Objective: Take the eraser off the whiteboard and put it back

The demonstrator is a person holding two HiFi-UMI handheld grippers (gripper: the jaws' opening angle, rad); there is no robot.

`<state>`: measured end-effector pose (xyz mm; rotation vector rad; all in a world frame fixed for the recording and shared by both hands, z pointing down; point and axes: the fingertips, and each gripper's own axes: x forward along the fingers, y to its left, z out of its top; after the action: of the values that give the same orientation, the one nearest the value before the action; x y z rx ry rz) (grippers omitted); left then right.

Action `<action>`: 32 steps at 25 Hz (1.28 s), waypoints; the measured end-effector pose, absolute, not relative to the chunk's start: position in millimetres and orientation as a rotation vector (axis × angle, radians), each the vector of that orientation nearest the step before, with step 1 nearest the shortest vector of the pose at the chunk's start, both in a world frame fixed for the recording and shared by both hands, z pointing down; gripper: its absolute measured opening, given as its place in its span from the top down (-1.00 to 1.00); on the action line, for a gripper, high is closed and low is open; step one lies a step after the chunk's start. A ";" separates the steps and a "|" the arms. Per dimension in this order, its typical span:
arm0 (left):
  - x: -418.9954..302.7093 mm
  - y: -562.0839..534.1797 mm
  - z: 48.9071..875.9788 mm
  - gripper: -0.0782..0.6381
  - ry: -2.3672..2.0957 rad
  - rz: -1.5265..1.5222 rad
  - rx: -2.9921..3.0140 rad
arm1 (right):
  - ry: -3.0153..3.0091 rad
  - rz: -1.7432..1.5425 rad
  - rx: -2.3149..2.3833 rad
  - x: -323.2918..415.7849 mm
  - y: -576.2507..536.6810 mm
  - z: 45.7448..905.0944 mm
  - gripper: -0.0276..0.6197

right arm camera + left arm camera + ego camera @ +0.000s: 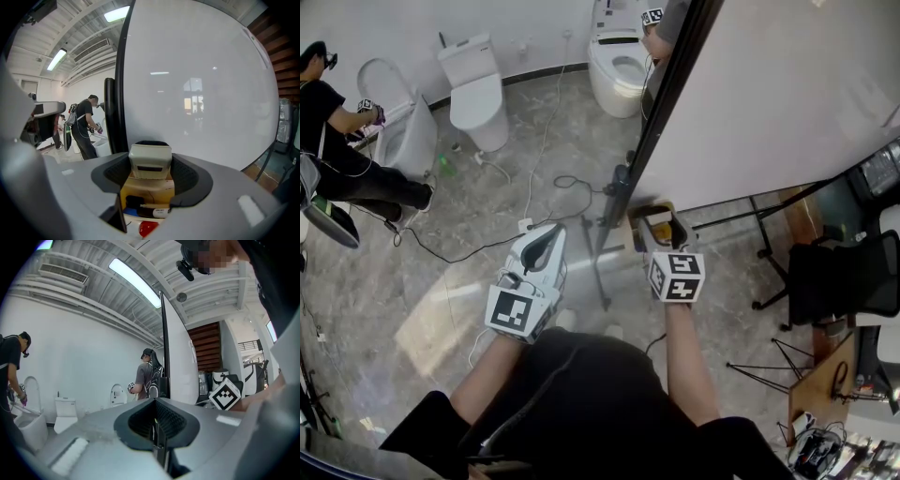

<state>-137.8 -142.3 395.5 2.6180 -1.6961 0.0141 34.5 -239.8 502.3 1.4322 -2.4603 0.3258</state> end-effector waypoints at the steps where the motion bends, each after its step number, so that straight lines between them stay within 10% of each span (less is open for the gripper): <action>1: -138.1 -142.1 395.7 0.76 -1.697 0.015 2.617 | -2.457 0.322 1.431 34.1 -239.7 502.7 0.09; 32: -102.4 -137.8 391.7 0.76 -1.589 0.005 2.695 | -2.576 0.219 1.464 53.4 -204.0 452.1 0.11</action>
<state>-102.4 -137.8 391.7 2.6952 -1.5894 0.0049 53.4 -204.0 452.1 1.4639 -2.5757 0.2193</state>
